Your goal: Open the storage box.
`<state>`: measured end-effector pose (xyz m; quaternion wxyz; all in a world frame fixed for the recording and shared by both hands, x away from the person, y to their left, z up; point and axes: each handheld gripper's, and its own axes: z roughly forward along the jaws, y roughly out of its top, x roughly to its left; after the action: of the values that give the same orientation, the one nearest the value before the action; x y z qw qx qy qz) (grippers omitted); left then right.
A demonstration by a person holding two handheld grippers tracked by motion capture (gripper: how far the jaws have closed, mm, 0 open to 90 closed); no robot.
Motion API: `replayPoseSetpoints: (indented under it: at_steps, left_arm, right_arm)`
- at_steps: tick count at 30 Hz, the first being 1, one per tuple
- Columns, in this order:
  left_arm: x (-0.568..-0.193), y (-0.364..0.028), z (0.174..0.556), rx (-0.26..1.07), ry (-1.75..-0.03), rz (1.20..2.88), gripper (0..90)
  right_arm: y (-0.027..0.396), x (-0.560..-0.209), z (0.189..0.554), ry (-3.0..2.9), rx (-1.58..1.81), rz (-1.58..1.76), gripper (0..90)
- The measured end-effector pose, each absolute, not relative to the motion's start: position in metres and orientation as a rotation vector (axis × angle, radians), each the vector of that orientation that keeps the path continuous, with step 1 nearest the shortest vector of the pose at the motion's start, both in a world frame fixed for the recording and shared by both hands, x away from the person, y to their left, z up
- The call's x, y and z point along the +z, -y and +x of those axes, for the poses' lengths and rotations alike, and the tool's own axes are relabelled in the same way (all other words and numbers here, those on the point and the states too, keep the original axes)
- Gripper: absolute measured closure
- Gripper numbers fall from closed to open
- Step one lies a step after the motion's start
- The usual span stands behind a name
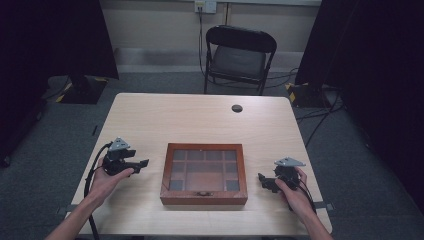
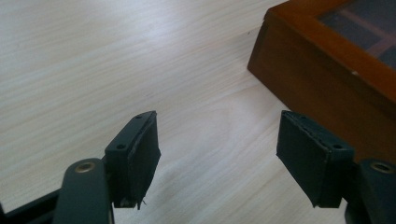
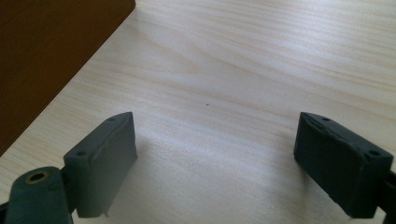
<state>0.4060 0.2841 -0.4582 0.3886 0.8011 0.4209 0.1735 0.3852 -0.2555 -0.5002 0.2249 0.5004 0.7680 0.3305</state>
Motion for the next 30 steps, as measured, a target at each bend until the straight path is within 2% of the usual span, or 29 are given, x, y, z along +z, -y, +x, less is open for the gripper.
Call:
replayPoseSetpoints:
  at_steps: [11,16,19,24,27,30]
  left_arm:
    - [-0.441,-0.269,0.397,0.371,-1.010,2.024,33.3]
    - [-0.440,-0.261,0.397,0.244,-0.990,2.019,29.8]
    - [-0.437,-0.257,0.396,0.234,-0.969,2.016,32.3]
    - [-0.431,-0.251,0.395,0.216,-0.926,2.023,31.7]
    - [-0.430,-0.245,0.392,0.191,-0.888,2.029,36.4]
    - [-0.428,-0.241,0.391,0.163,-0.864,2.031,37.2]
  right_arm:
    - [0.256,-0.500,0.385,-2.119,0.913,1.378,12.4]
    - [0.256,-0.500,0.385,-2.119,0.912,1.380,12.4]
    - [0.256,-0.500,0.385,-2.119,0.912,1.380,12.4]
    - [0.256,-0.500,0.385,-2.119,0.912,1.380,12.4]
    - [0.256,-0.500,0.385,-2.119,0.912,1.380,12.4]
    - [0.256,-0.500,0.385,-2.119,0.912,1.380,12.4]
